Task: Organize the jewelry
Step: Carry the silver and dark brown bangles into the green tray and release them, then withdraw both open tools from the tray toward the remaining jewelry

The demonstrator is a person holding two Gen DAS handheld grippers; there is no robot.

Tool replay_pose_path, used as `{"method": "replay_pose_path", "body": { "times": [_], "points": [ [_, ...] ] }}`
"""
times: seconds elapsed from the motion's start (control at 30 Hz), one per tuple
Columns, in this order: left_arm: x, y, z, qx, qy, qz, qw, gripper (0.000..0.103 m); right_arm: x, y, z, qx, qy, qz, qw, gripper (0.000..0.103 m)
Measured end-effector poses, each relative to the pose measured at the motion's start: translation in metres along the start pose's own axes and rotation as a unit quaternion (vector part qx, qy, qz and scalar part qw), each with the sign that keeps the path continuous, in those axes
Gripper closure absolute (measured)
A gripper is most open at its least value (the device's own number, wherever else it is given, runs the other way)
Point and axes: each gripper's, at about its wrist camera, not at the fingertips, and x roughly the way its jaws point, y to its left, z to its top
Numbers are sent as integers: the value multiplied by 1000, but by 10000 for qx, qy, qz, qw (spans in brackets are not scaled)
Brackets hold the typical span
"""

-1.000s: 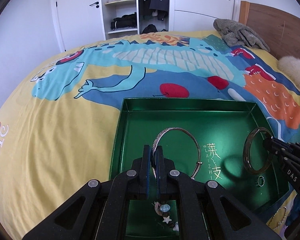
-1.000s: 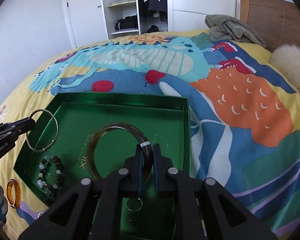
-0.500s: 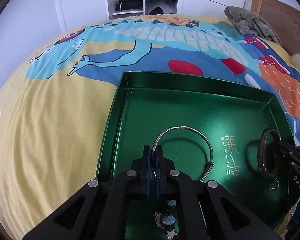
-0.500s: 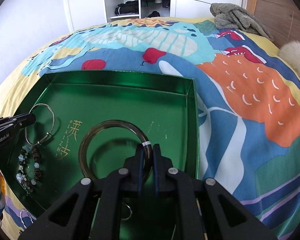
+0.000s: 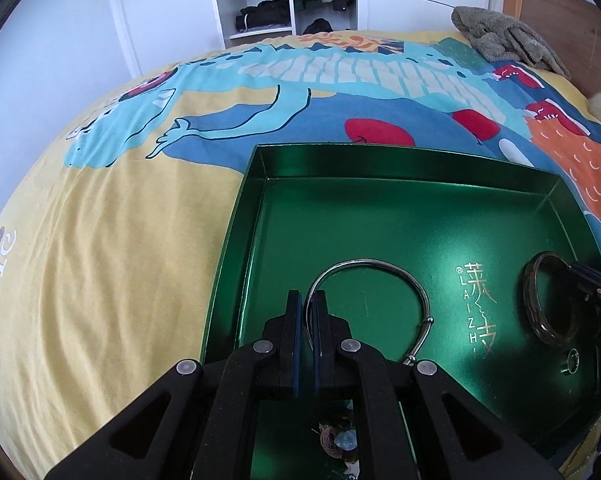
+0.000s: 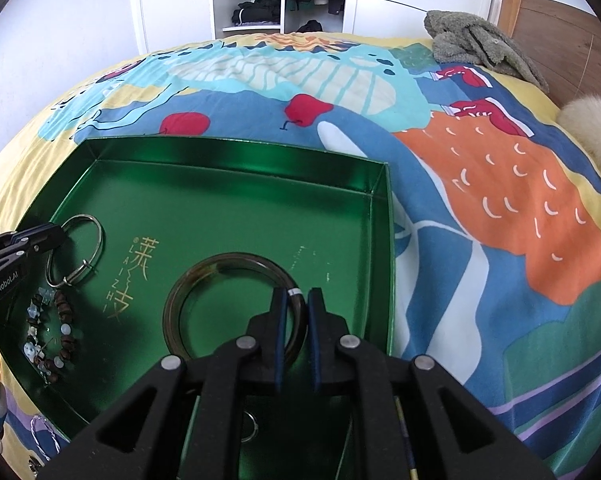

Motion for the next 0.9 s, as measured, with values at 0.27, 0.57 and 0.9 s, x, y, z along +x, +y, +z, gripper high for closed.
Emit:
{"method": "replay_pose_path", "body": {
  "times": [0.27,0.57,0.9],
  "points": [
    [-43,7,-3,-75,-220,-222,9995,80,-40,-7,-1,162,-305,215,9992,92],
    [-152,23,-32,116,-769,-125,9969,76,-159,-7,-20,124,-1004,458,9938,86],
    [-271,42,-96,183,-1256,-153,9918,71,-288,-7,-76,139,-1648,511,9849,76]
  ]
}}
